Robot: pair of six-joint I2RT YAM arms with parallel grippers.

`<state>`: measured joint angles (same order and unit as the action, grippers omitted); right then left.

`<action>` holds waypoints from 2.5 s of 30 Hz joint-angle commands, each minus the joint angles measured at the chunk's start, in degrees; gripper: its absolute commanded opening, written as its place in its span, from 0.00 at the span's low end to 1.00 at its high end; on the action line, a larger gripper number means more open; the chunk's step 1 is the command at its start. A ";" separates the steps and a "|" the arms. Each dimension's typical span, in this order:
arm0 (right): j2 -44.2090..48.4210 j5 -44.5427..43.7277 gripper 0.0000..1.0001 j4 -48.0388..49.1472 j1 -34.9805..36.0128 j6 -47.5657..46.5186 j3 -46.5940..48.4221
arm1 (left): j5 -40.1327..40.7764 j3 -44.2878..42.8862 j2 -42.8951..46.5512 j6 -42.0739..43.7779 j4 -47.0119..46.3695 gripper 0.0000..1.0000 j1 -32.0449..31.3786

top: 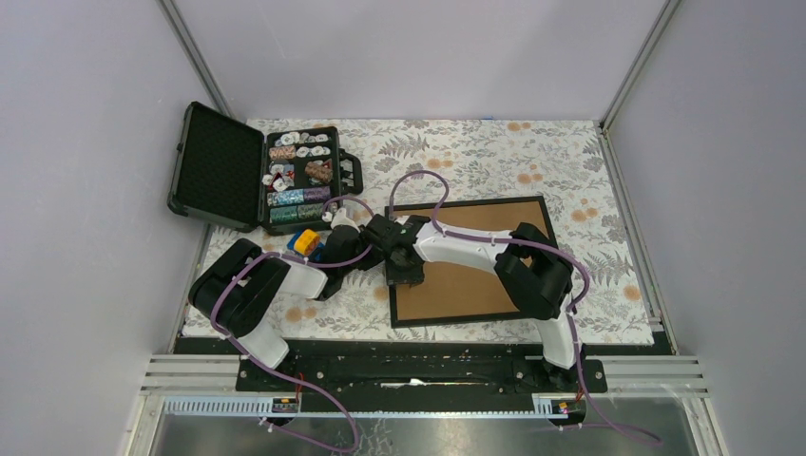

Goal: Put the photo into the frame

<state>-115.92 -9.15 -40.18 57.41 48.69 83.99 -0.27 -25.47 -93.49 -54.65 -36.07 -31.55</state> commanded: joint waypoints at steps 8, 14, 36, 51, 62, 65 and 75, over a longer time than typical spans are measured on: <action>-6.98 -12.15 0.41 -12.43 1.11 0.68 0.05 | 2.29 2.01 -3.55 2.57 14.01 0.00 0.35; -8.79 -12.15 0.40 -12.64 1.14 0.53 0.47 | 2.31 2.01 -3.56 2.58 14.10 0.00 0.39; 1.06 -1.89 0.49 0.63 -1.38 -1.41 -8.46 | 2.54 1.74 -3.71 2.76 14.54 0.00 0.41; -1.62 2.15 0.61 2.47 -1.01 -2.21 -8.07 | 2.27 2.10 -3.45 2.62 14.01 0.00 0.39; -6.72 -3.12 0.61 -4.89 2.20 -1.10 -3.49 | 2.29 2.18 -3.36 2.63 13.93 0.00 0.38; -7.78 -3.90 0.61 -5.55 2.27 -0.71 -3.62 | 2.30 2.18 -3.35 2.56 13.93 0.00 0.35; -11.91 -9.06 0.60 -9.76 4.11 1.50 -2.77 | 2.31 2.18 -3.36 2.62 13.99 0.00 0.39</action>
<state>-118.87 -15.75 -44.18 59.20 48.42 86.78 -1.37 -25.67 -93.71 -55.11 -35.92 -31.09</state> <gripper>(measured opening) 0.603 0.230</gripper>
